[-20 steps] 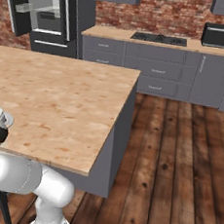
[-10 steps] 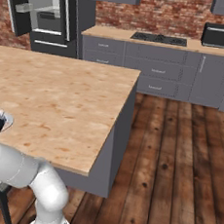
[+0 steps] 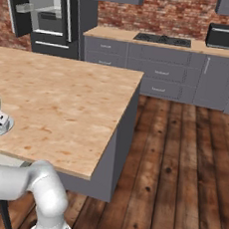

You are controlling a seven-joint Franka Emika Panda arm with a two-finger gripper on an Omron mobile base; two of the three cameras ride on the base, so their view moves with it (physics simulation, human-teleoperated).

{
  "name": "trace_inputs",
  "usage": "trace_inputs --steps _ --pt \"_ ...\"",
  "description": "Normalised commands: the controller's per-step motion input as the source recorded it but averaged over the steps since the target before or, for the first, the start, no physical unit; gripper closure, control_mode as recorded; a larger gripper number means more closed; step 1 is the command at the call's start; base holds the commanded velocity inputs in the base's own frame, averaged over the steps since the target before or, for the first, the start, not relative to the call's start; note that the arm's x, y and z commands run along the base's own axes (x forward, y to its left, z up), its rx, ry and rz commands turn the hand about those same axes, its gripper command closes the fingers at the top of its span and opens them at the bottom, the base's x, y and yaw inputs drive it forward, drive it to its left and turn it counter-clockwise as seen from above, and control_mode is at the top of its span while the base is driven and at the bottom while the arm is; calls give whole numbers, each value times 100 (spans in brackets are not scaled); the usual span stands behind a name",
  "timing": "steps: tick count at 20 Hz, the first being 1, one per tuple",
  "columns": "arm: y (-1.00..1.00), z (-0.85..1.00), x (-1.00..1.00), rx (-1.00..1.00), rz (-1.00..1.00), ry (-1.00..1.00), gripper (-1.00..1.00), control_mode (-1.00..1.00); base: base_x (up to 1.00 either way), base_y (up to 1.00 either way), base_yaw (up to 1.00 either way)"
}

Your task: Pick up the peach and apple from the fridge and place one fruit on each plate on the dining counter.

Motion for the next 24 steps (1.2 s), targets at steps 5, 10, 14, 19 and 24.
trace_inputs --steps 5,10,14,19,24 --pt "22 -18 0 -1 1 0 -100 -100 0 0 0" --pt "0 8 -11 3 0 -13 -100 -100 0 0 0" --pt "-11 6 -27 7 0 -20 -100 -100 0 0 0" --pt "-26 38 -57 11 0 -29 -100 -100 0 0 0" --pt "-79 99 -71 10 0 -22 -100 -100 0 0 0"
